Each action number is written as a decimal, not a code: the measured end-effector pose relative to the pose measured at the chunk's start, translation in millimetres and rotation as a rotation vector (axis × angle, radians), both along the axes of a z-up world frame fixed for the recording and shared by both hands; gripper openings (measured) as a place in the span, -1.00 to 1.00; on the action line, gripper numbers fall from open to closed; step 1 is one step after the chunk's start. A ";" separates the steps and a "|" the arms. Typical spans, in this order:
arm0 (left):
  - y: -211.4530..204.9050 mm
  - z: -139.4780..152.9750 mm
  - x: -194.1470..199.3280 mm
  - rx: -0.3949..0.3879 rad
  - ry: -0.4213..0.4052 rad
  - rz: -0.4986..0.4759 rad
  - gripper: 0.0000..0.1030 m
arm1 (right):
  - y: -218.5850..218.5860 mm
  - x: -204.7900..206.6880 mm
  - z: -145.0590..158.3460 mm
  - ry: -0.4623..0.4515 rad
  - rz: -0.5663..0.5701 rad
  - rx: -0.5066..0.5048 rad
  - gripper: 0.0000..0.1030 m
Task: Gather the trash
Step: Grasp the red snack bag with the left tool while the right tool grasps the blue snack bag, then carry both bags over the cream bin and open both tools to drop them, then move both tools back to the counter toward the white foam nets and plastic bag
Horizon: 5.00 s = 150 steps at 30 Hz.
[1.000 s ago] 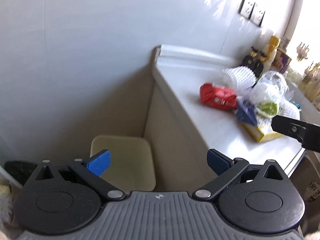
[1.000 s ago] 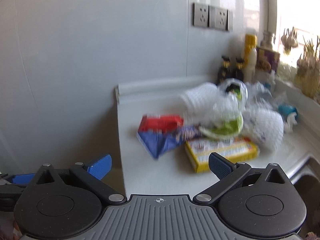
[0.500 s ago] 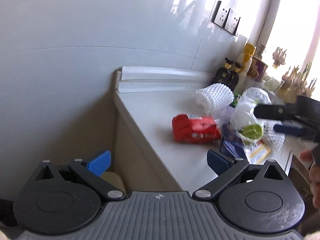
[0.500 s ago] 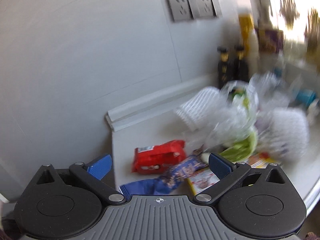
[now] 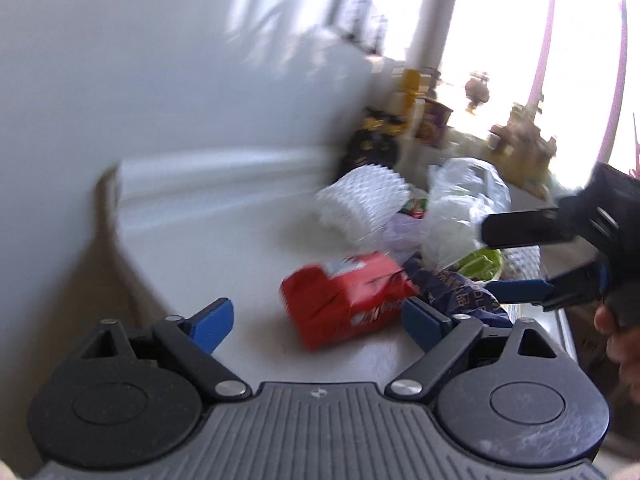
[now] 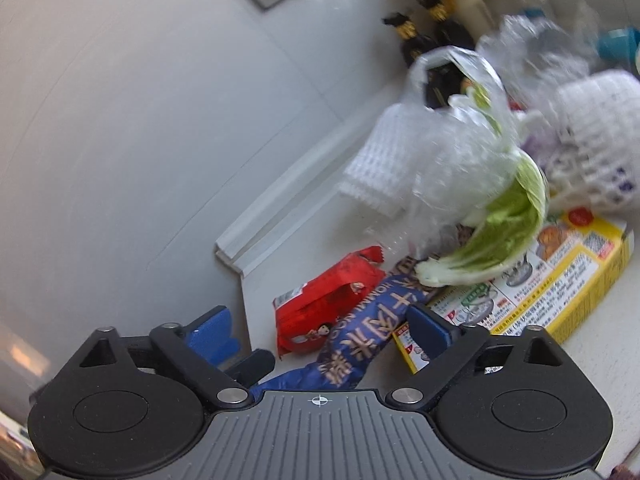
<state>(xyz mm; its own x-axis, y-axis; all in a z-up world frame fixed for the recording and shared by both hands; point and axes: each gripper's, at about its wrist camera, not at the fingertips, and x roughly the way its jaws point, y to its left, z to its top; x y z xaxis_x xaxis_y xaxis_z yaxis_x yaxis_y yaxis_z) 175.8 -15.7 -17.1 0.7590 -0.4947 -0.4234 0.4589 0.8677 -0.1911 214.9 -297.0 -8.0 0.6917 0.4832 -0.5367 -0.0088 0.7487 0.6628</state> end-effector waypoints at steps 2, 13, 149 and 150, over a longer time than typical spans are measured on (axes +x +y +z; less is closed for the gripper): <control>-4.3 -1.9 9.4 0.044 -0.045 -0.050 0.65 | -2.5 2.3 -5.2 0.008 -0.008 0.022 0.75; -11.0 -19.9 51.7 0.128 0.014 -0.184 0.38 | 2.7 7.8 -19.6 0.024 -0.065 -0.049 -0.14; 136.6 -135.2 -37.8 -0.067 0.612 0.706 0.97 | 251.7 -9.7 -55.4 0.077 0.701 -0.387 0.62; 136.9 -128.7 -38.1 -0.065 0.597 0.705 0.98 | 249.0 -10.4 -49.6 0.061 0.690 -0.394 0.65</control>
